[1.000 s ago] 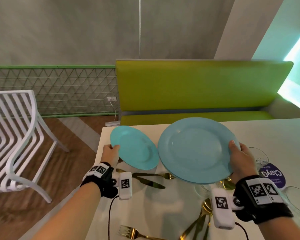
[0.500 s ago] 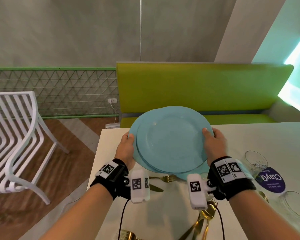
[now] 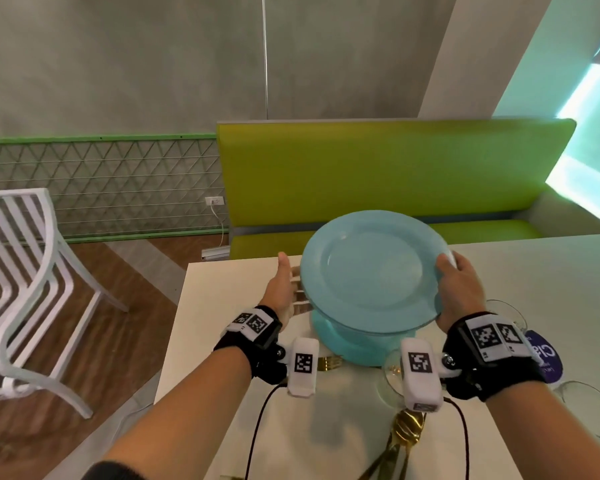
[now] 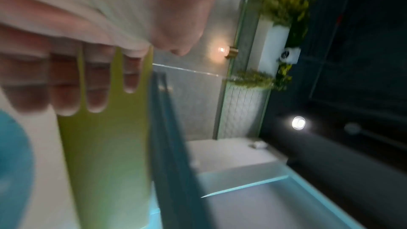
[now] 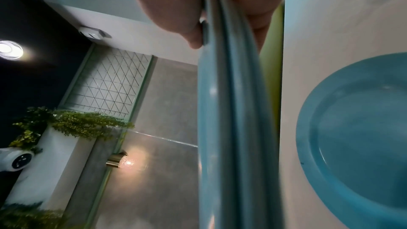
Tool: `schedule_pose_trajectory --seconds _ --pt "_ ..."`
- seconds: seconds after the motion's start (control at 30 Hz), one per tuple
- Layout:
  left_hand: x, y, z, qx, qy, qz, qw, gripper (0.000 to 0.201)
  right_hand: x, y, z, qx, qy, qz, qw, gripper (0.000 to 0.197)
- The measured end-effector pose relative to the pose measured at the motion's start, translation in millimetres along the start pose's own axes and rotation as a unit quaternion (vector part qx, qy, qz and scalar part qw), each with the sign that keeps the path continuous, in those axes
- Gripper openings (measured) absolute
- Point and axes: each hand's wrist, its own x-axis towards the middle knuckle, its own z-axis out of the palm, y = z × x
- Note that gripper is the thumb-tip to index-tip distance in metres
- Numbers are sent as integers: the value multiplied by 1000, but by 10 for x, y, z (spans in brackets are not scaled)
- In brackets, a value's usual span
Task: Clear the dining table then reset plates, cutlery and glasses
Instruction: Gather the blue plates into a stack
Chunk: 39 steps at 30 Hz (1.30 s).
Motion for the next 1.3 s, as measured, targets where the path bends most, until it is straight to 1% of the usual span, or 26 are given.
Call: schedule_pose_trajectory --seconds 0.07,0.1,0.17,0.2,0.23,0.27,0.3,0.33,0.43,0.5,0.6,0.67,0.73,0.8,0.87,0.9,0.97,1.13,1.2,1.3 --pt "120 -96 19 119 21 -37 992 47 78 14 -96 16 35 -5 999 34" --pt "206 -178 11 191 29 -56 979 43 120 28 -153 22 52 -6 998 33" --pt "400 -373 -30 332 38 -90 938 50 185 55 -269 21 77 -5 997 33" --pt "475 -445 -41 384 38 -98 917 53 218 71 -331 19 85 -3 996 33" --pt "530 -494 -36 421 31 -102 901 50 251 86 -393 19 92 -1 996 33" --pt "574 -537 -18 449 24 -106 887 42 269 94 -446 22 97 1 995 33" --pt "618 -571 9 461 20 -110 880 33 301 114 -503 22 102 2 995 33" --pt "672 -610 31 459 21 -112 881 28 314 119 -544 22 107 3 994 33" --pt "883 -780 53 427 19 -123 896 24 355 162 -641 27 119 5 993 33" --pt "924 -831 68 405 20 -122 906 29 366 184 -671 28 126 9 992 33" --pt "898 -778 100 385 27 -96 917 34 382 224 -663 27 131 11 991 32" --pt "903 -734 102 345 42 -70 935 35 387 245 -632 25 132 18 991 31" --pt "852 -647 91 270 49 -48 961 28 388 252 -582 29 122 27 992 31" --pt "751 -519 63 210 49 -28 976 18 374 249 -503 32 105 35 993 32" --pt "654 -387 17 184 54 6 982 13 342 238 -399 34 92 34 995 32" --pt "619 -334 -23 165 67 23 984 12 330 240 -342 33 84 31 995 32" --pt "551 -244 -99 110 79 42 990 14 317 255 -223 33 68 24 997 32" --pt "369 -109 -221 -29 49 46 997 31 247 293 84 27 30 14 999 32" --pt "334 -94 -266 -63 44 42 996 32 230 320 188 13 25 2 1000 33" --pt "282 -79 -376 -98 51 47 993 32 199 377 331 -62 30 -33 997 36"
